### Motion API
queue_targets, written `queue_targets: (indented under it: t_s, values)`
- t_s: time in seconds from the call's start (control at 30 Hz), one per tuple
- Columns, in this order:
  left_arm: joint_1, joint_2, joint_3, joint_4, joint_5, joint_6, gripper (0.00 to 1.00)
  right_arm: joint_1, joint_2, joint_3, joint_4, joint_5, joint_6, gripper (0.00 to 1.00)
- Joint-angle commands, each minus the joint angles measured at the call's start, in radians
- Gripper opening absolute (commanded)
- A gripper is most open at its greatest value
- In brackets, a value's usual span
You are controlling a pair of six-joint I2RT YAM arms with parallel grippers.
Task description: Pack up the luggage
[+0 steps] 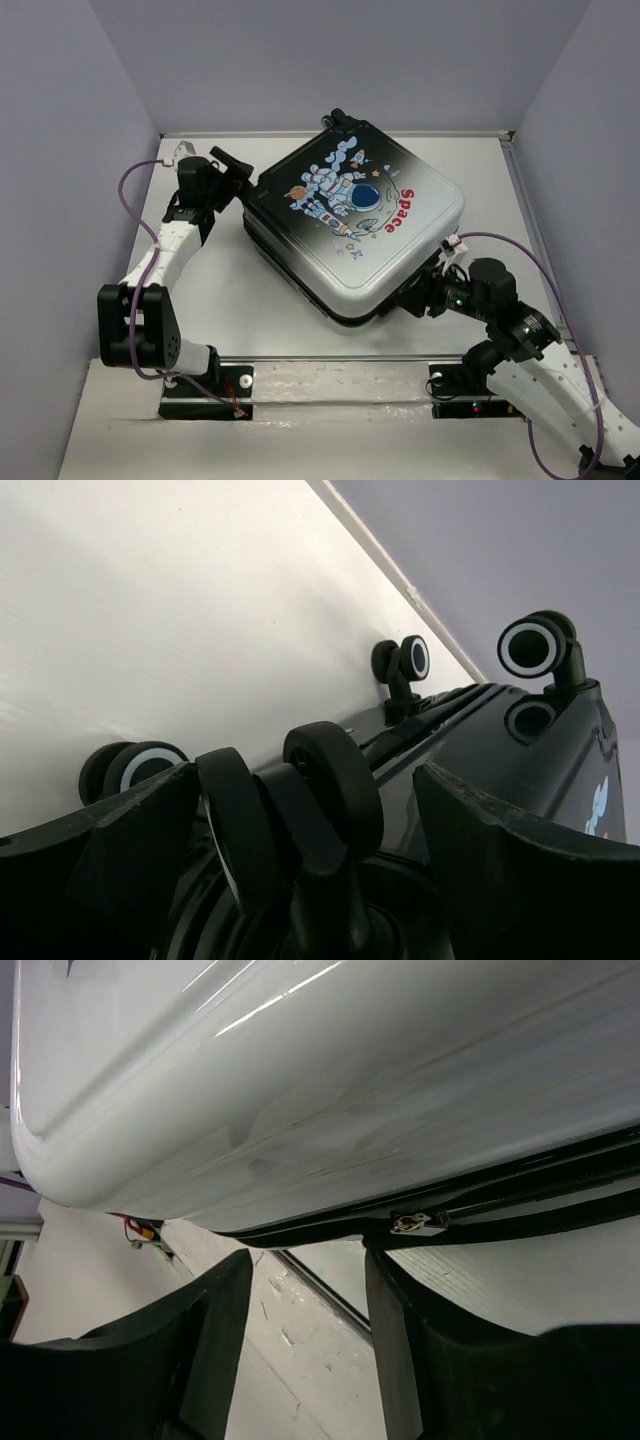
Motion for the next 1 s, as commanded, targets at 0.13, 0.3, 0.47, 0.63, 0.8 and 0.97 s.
queue_targets:
  t_s: [0.13, 0.3, 0.47, 0.63, 0.8, 0.97]
  values:
    - [0.003, -0.313, -0.094, 0.022, -0.036, 0.057, 0.99, 0.07, 0.074, -0.031, 0.04, 0.145, 0.044, 0.62]
    - [-0.008, -0.554, -0.261, -0.009, -0.031, 0.102, 0.86, 0.11, 0.105, -0.083, 0.099, 0.255, 0.05, 0.53]
    - [-0.016, -0.677, -0.375, -0.098, -0.037, 0.152, 0.84, 0.147, 0.073, -0.116, 0.126, 0.315, 0.094, 0.52]
    - [-0.04, -0.766, -0.45, -0.115, 0.056, 0.122, 0.76, 0.147, 0.061, -0.105, 0.063, 0.355, 0.128, 0.57]
    - [-0.257, -0.872, -0.586, -0.115, -0.037, 0.036, 0.49, 0.147, 0.142, -0.074, 0.069, 0.45, 0.117, 0.6]
    - [-0.52, -0.904, -0.721, -0.069, -0.184, -0.076, 0.36, 0.147, 0.208, -0.051, 0.164, 0.538, 0.022, 0.5]
